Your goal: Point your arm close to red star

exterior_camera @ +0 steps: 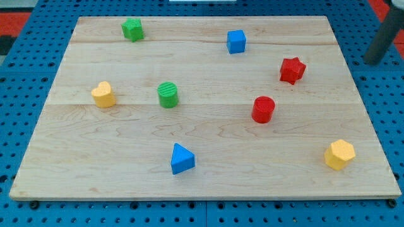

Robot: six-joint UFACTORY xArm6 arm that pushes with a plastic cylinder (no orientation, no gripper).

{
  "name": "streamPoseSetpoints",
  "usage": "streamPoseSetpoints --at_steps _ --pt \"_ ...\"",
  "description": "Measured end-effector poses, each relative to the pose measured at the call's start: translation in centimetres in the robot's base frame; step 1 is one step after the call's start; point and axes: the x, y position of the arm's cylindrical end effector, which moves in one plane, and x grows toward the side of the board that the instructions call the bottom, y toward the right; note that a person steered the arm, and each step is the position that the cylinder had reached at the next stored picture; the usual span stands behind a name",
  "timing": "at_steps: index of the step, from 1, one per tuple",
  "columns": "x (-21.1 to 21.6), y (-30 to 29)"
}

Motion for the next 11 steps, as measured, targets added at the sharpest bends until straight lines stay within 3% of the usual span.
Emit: streamPoseSetpoints --at_steps 1,2,4,9,10,11 --pt "8.0 -7.5" --pt "8.9 -11.8" --pt "9.9 -11.9" --pt "9.7 -10.4" --pt "3.7 -15.8" --pt "1.3 -10.5"
